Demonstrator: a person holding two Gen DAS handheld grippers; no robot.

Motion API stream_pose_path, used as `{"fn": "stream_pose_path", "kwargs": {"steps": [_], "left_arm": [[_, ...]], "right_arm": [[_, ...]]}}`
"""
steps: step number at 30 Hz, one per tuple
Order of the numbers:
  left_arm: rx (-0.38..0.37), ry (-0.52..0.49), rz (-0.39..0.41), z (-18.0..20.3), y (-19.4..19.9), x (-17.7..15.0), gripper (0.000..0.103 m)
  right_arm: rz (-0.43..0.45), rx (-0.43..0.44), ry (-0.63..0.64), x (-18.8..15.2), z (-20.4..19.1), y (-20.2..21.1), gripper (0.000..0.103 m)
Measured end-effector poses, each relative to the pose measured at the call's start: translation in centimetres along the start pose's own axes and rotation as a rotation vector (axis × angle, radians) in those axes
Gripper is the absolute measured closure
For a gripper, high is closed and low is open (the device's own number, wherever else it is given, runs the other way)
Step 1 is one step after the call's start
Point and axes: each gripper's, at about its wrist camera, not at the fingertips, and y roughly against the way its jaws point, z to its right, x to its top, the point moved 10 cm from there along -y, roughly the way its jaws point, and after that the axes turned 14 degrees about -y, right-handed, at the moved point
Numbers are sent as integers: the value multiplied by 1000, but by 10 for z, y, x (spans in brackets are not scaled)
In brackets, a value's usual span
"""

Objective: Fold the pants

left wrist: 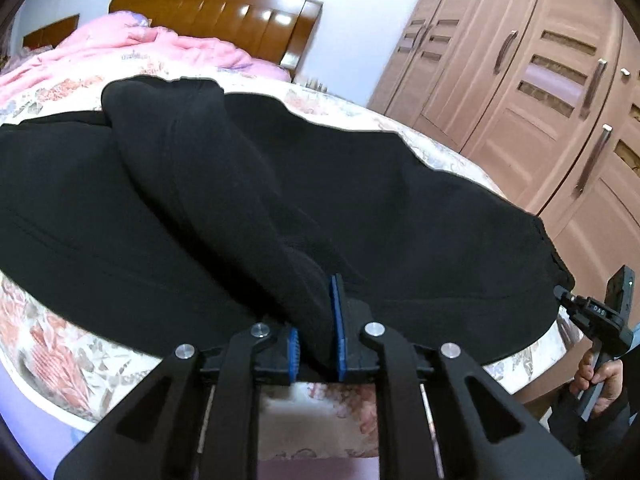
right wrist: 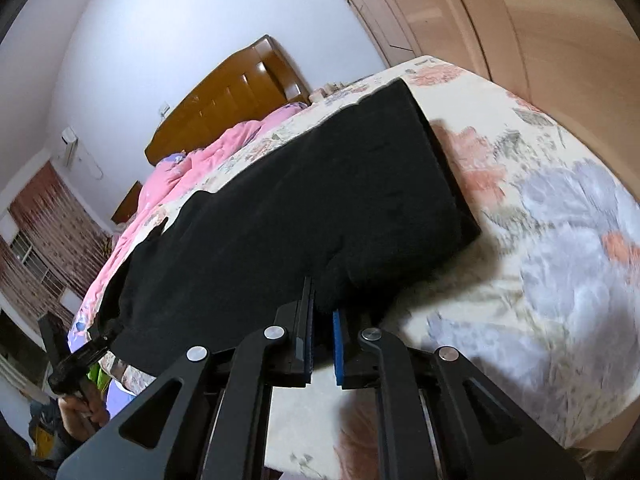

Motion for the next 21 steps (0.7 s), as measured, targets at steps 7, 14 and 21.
{"fn": "stream_pose_path", "kwargs": {"steps": [7,14,21], "left_arm": [[-16,-10,-7,-1,5,-1,63],[179,-70,153,-22,78,29,19],[104,-278,99,51,55,48,12]], "right_arm": [[4,-49,2,-3,0,3,79],[104,-94,114,2,-26,52,39],[47,-138,420,-23,-91,10,39]]}}
